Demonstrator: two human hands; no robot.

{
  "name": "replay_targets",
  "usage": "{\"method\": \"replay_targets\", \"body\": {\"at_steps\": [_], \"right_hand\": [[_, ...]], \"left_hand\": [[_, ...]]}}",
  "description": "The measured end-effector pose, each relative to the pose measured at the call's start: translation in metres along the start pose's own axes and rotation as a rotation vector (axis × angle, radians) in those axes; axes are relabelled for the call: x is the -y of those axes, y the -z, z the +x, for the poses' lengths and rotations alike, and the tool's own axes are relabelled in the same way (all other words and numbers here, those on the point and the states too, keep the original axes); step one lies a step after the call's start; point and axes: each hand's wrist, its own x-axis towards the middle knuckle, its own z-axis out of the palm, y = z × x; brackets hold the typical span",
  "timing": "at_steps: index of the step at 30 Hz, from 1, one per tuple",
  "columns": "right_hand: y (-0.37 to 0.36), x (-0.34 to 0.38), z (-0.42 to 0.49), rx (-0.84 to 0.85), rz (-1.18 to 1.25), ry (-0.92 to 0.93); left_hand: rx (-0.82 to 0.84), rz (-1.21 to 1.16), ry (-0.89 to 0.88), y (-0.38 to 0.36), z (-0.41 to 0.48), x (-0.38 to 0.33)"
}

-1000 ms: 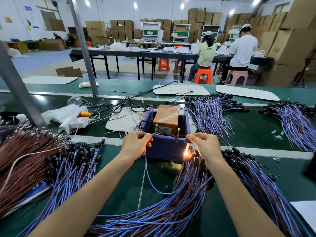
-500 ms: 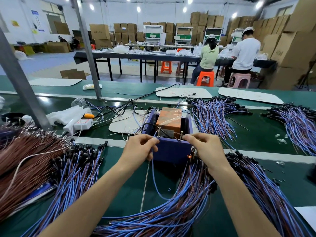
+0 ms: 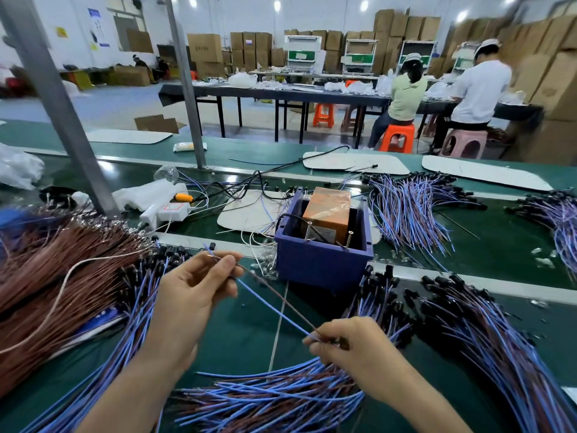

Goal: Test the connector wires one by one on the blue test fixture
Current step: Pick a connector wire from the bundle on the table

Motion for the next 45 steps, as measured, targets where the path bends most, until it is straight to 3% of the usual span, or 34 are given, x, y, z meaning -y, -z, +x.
{"method": "replay_targets", "body": {"at_steps": [5, 9, 11, 14, 18, 21, 24, 28, 33, 35, 38, 40, 42, 45], "right_hand": [[0.016, -0.008, -0.002, -0.288, -0.265, 0.078], [0.025, -0.006, -0.005, -0.57, -0.368, 0.317], [0.025, -0.008, -0.006, -0.632, -0.416, 0.396], [0.027, -0.021, -0.006, -0.563, -0.485, 0.323], [0.025, -0.038, -0.005, -0.259, -0.565, 0.09], [0.02, -0.042, -0.005, -0.164, -0.58, 0.035], [0.016, -0.038, -0.001, -0.217, -0.534, 0.043], [0.007, -0.025, 0.015, -0.214, -0.457, 0.117], [-0.015, 0.002, 0.032, -0.169, -0.222, 0.155], [-0.022, 0.004, 0.033, -0.132, -0.115, 0.149], [-0.029, 0.007, 0.035, -0.088, 0.137, 0.039], [-0.033, 0.02, 0.037, -0.036, 0.601, -0.132], [-0.037, 0.042, 0.043, 0.119, 1.156, -0.274], [-0.038, 0.083, 0.056, 0.351, 1.472, -0.245]], "left_hand": [[-0.16, 0.054, 0.051, 0.039, -0.011, 0.002], [-0.187, 0.099, 0.148, 0.058, -0.026, 0.011], [-0.187, 0.148, 0.189, 0.067, -0.033, 0.014], [-0.128, 0.324, 0.259, 0.084, -0.041, 0.012], [0.02, 0.776, 0.273, 0.099, -0.049, 0.01], [0.058, 1.075, 0.145, 0.096, -0.043, 0.008], [0.077, 1.235, -0.084, 0.089, -0.014, 0.007], [-0.05, 1.479, -0.263, 0.083, 0.052, 0.013], [-0.038, 1.811, 0.037, 0.086, 0.084, 0.031], [-0.05, 1.772, -0.035, 0.088, 0.084, 0.032], [-0.138, 1.467, -0.135, 0.088, 0.089, 0.022], [-0.196, 1.364, -0.21, 0.08, 0.094, 0.007], [-0.194, 1.271, -0.351, 0.057, 0.097, -0.013], [0.032, 1.001, -0.618, -0.005, 0.076, -0.047]]}}
